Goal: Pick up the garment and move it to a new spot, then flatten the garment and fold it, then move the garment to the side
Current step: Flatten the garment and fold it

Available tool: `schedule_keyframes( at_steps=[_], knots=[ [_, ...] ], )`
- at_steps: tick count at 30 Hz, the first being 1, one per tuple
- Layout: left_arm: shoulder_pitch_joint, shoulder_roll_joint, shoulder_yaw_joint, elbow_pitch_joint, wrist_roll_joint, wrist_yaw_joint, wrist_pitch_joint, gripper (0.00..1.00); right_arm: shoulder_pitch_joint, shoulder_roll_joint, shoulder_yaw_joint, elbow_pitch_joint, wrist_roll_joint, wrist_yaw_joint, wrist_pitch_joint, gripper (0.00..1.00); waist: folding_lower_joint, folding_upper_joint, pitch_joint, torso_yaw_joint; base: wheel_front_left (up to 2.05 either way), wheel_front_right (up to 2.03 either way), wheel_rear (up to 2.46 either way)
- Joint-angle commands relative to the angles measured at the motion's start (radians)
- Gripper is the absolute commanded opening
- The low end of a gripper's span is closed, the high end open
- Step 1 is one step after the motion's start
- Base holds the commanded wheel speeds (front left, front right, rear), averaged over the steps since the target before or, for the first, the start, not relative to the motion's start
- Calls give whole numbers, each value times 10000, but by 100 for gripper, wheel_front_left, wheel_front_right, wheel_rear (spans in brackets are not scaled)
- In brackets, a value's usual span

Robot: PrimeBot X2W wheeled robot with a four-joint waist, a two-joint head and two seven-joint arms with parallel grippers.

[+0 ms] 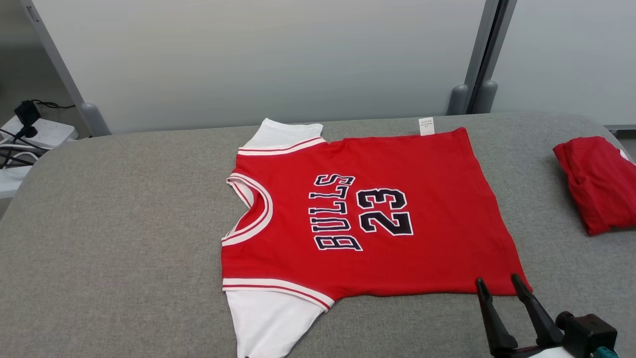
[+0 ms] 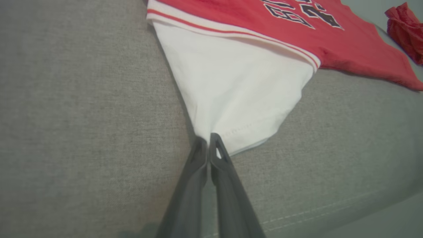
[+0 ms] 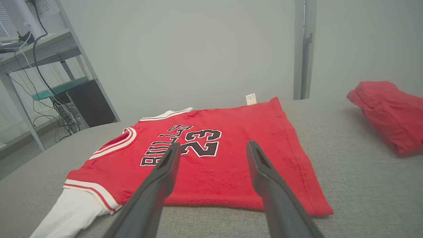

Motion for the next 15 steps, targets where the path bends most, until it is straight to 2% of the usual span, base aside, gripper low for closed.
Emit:
schedule_keyframes(
  at_steps=[1,8,9,15],
  knots=[
    [-472,134,376,-223,-207,-48,-58,0,-289,-79,-28,147,188,-27,-61,100,0,-1,3,16,0,0,0],
    [-345,709,659,-985,-374,26,144,0,-959,109,-1151,2605,1498,-27,-61,100,0,-1,161,197,0,0,0],
    [-345,709,659,-985,-374,26,144,0,-959,109,-1151,2605,1498,-27,-61,100,0,-1,161,197,0,0,0],
    [-239,961,745,-1884,-457,137,375,0,-1965,136,-1274,4515,1863,-27,-61,100,0,-1,465,396,0,0,0]
  ],
)
